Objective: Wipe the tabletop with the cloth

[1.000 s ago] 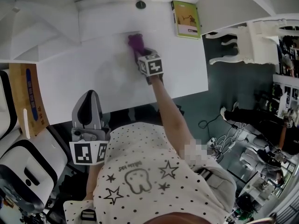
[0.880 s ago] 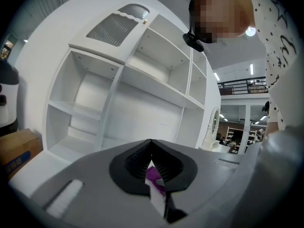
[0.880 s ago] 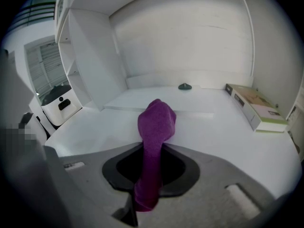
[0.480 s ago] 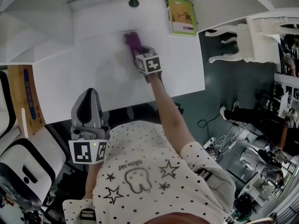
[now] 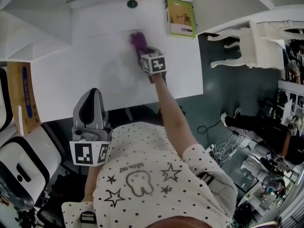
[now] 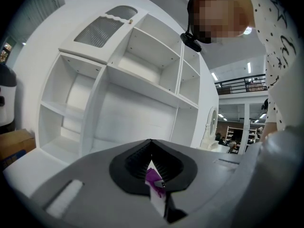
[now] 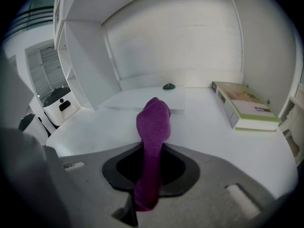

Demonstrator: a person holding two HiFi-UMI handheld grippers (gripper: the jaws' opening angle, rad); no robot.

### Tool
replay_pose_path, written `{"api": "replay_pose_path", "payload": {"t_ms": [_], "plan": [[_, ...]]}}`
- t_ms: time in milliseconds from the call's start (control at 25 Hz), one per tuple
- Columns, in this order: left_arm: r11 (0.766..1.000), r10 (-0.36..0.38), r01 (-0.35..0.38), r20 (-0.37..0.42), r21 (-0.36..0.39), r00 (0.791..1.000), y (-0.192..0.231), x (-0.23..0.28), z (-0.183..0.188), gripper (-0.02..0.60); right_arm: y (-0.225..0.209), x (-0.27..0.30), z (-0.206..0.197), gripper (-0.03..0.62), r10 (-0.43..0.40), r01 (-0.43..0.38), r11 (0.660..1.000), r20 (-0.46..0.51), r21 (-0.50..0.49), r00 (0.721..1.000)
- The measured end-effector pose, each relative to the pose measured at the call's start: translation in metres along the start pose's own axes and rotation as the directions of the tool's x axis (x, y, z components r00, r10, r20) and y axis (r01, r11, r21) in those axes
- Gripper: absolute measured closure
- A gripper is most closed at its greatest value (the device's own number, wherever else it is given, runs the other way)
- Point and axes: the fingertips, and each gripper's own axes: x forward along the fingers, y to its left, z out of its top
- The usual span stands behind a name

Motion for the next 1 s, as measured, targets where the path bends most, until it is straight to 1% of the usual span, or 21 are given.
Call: {"api": "replay_pose_path", "payload": {"t_ms": [160,400,680,1000], "plan": [[1.0,0.005,-0.005,0.008,0.007,1.0,-0.016,0.001,-0.002,0.586,-0.02,-0.009,-0.005,0.531,-0.017,0.017,1.0,-0.006,0.018,1.0],[1.0,0.013,-0.013,0.017,0.009,1.0,-0.04,0.002,-0.008,0.586,-0.037,-0.018,-0.008,0.531,-0.003,0.003,0.999,0.001,0.046,1.0],[1.0,0.022,-0.022,0.034,0.011,0.999,-0.061,0.001,-0.015,0.586,-0.051,-0.024,-0.011,0.531,0.001,-0.001,1.0,-0.005,0.028,1.0],[1.0,0.019,-0.019,0.044,0.001,0.999,-0.078,-0.001,-0.016,0.586,-0.075,-0.035,-0.013,0.531,-0.017,0.017,0.999,-0.001,0.048,1.0]]}}
